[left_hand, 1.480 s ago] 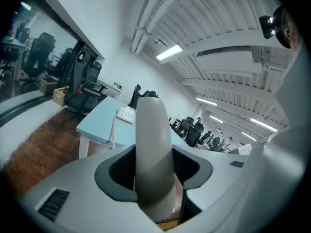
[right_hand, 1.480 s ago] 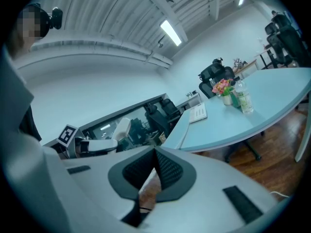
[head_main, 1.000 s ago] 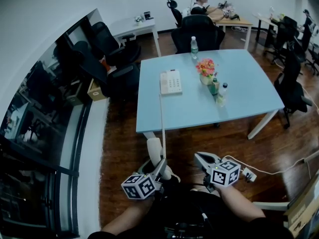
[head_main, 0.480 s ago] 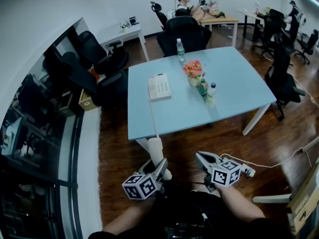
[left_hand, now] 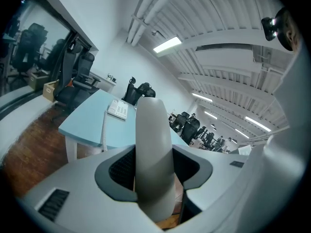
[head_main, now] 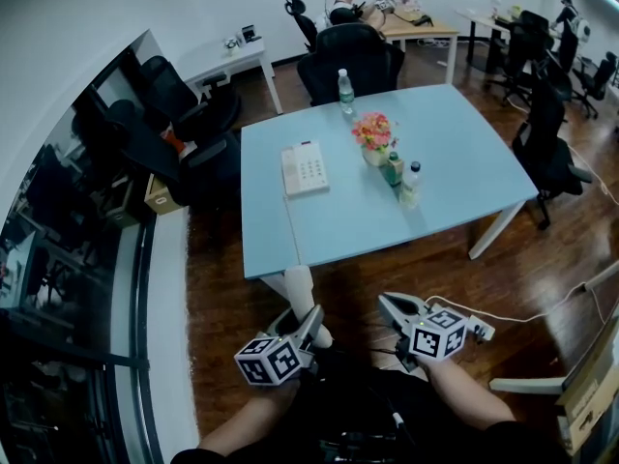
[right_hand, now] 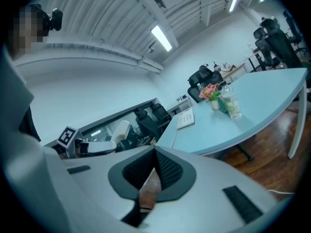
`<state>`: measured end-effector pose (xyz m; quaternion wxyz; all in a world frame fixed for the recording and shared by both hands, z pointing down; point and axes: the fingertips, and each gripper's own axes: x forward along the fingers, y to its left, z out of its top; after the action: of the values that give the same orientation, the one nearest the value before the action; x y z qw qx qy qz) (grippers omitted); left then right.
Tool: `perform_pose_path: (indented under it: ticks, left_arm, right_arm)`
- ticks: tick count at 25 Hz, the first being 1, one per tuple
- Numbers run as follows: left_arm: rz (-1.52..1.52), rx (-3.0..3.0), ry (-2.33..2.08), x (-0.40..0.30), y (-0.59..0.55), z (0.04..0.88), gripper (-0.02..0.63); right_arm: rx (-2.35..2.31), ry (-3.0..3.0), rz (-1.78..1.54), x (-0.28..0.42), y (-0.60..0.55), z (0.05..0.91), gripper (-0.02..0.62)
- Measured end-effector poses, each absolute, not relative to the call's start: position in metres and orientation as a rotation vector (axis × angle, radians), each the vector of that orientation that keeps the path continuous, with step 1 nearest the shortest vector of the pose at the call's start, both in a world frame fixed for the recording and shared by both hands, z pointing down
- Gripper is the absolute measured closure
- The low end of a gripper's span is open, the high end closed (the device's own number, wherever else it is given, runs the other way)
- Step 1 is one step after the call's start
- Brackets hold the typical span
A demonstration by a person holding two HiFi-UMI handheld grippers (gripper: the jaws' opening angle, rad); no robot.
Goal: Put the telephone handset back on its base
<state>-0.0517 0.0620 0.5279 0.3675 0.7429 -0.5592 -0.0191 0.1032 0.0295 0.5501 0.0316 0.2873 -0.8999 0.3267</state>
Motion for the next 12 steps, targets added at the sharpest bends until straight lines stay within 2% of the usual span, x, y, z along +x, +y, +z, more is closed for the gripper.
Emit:
perform_pose_path:
  ticks: [12]
  left_arm:
    - [-0.077, 1.885, -1.409, -0.104, -0.026, 0.535, 0.394]
  right_arm:
    - [0.859, -2.743, 0.994, 0.043, -0.056, 0.550, 0.578]
